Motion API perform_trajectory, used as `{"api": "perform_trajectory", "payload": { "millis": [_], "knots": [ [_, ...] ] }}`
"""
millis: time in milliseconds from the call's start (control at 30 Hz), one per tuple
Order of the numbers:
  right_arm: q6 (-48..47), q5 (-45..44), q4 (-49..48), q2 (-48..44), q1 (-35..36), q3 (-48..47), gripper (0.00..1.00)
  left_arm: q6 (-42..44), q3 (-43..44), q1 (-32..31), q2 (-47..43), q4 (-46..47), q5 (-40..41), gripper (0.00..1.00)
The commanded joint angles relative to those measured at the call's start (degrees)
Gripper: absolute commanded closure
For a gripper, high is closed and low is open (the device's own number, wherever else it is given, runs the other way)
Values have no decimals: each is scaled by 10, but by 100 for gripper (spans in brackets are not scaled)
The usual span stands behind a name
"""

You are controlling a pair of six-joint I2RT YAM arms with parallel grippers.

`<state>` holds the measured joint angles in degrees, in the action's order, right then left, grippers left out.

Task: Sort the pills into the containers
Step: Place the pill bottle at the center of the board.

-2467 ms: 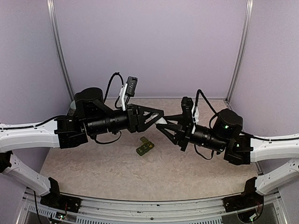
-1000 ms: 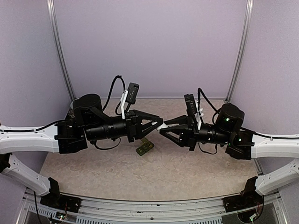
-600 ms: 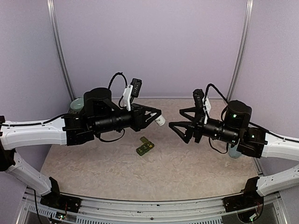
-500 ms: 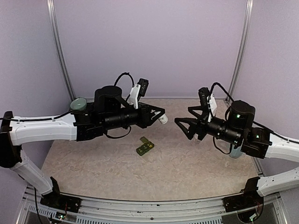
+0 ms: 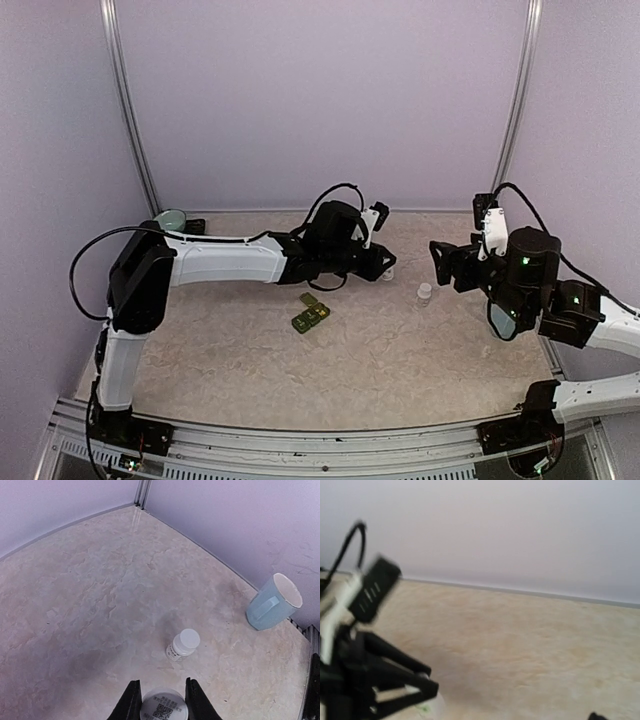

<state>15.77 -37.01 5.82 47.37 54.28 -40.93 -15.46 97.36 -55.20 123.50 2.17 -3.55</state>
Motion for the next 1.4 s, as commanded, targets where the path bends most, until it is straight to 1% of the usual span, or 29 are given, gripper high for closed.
{"api": "perform_trajectory", "payload": {
  "millis": [0, 133, 367, 733, 933, 1033, 1100, 1167, 1267, 1367],
  "knots": [
    [16, -56, 26, -27, -6, 10, 8, 35, 80, 1, 65, -31, 26, 77],
    [18, -56, 29, -33, -7, 14, 8, 40, 144, -1, 128, -41, 32, 77],
    [24, -41, 24, -24, -8, 16, 8, 48, 190, -6, 196, -41, 58, 76],
    [20, -27, 10, -16, -8, 21, 8, 56, 187, -23, 232, -11, 106, 75],
    [22, -21, 6, -13, -8, 26, 7, 54, 164, -23, 219, 1, 107, 55],
    [20, -20, 2, -13, -8, 28, 7, 51, 154, -22, 210, 4, 103, 39],
    [15, -16, -2, -12, -8, 29, 7, 48, 142, -22, 194, 9, 99, 30],
    [9, -7, -8, -9, -8, 28, 6, 42, 124, -21, 167, 17, 96, 20],
    [-4, 20, -17, 1, -9, 23, 5, 34, 76, -19, 102, 37, 94, 13],
    [-16, 45, -21, 17, -10, 12, 4, 32, 5, -17, 21, 61, 85, 3]
  ]
}}
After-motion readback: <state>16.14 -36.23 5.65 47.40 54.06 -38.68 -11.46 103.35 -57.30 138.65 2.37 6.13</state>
